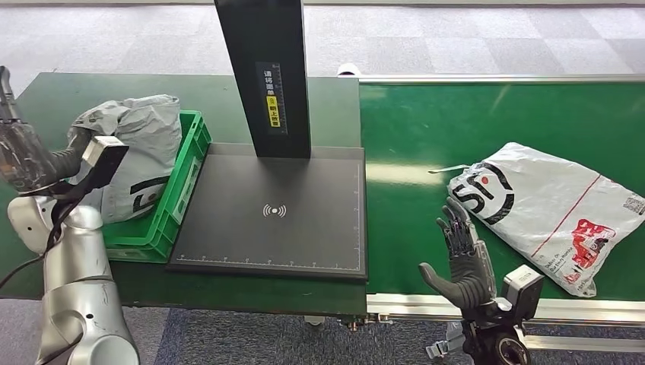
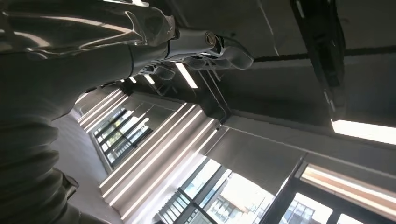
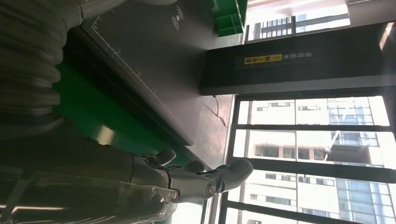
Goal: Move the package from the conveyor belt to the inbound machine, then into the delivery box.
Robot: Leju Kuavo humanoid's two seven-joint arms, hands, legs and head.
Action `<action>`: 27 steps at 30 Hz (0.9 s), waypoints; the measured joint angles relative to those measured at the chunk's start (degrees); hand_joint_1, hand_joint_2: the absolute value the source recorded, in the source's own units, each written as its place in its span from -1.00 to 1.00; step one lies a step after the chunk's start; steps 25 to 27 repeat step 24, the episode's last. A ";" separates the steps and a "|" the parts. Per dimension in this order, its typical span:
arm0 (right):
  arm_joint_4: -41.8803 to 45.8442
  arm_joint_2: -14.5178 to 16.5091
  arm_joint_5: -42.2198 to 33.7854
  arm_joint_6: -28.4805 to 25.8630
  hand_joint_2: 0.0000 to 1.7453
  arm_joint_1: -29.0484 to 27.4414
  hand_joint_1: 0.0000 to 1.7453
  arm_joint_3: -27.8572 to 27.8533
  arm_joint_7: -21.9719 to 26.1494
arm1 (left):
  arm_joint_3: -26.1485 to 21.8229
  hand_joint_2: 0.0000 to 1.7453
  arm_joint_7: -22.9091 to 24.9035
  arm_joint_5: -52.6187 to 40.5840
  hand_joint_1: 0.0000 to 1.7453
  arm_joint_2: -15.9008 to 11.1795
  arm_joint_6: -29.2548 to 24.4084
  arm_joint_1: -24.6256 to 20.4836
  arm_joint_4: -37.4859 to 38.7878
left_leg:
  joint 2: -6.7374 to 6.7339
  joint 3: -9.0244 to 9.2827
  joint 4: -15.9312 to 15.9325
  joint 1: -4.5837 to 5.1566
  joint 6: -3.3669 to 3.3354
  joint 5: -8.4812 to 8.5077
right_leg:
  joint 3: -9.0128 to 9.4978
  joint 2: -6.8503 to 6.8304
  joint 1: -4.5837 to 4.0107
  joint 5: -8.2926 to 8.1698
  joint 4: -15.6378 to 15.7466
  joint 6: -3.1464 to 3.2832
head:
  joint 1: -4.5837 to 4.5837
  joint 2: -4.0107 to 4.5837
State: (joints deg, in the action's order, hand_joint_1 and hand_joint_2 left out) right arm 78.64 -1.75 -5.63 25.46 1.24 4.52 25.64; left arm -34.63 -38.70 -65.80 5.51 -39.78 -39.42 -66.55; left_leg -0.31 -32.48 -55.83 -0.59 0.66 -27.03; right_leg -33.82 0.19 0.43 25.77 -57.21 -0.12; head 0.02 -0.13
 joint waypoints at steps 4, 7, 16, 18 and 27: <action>-0.49 -0.09 -2.15 -0.39 1.00 0.10 -1.00 0.01 0.14 | 3.15 1.00 -1.14 17.39 -1.00 1.93 0.03 3.16 -7.78 | 0.10 -0.01 -0.01 0.01 -0.02 -0.02 | -0.01 -0.08 0.02 0.04 0.04 -0.05 | 0.02 0.00; -0.70 -0.16 -1.18 -1.48 1.00 0.11 -1.00 0.15 0.31 | 6.78 1.00 -1.38 17.69 -1.00 3.70 0.08 5.10 -10.70 | 0.34 -0.03 -0.01 0.02 -0.03 -0.02 | 0.08 -0.28 0.04 0.10 0.05 -0.11 | 0.00 0.00; 0.02 0.68 2.67 -2.06 1.00 -1.33 -1.00 0.47 0.44 | 14.17 1.00 22.19 -16.88 -1.00 4.99 6.12 3.54 5.25 | 0.34 0.11 -0.01 0.01 -0.04 0.05 | 0.21 -0.32 0.03 0.02 0.05 -0.03 | 0.00 0.00; 0.11 0.86 3.18 -1.76 1.00 -1.28 -1.00 0.40 0.54 | 18.76 1.00 37.84 -23.74 -1.00 2.72 8.17 1.92 13.39 | 0.08 0.11 0.00 0.00 -0.03 0.07 | 0.15 -0.11 0.01 -0.08 0.02 0.05 | 0.00 0.00; 0.64 1.05 2.59 -0.60 1.00 -1.79 -1.00 -0.45 0.65 | 25.20 1.00 32.71 -5.95 -1.00 -2.47 6.12 -0.46 24.40 | -0.11 0.10 0.00 0.00 -0.01 0.07 | 0.03 0.13 0.01 -0.13 0.00 0.06 | 0.01 0.00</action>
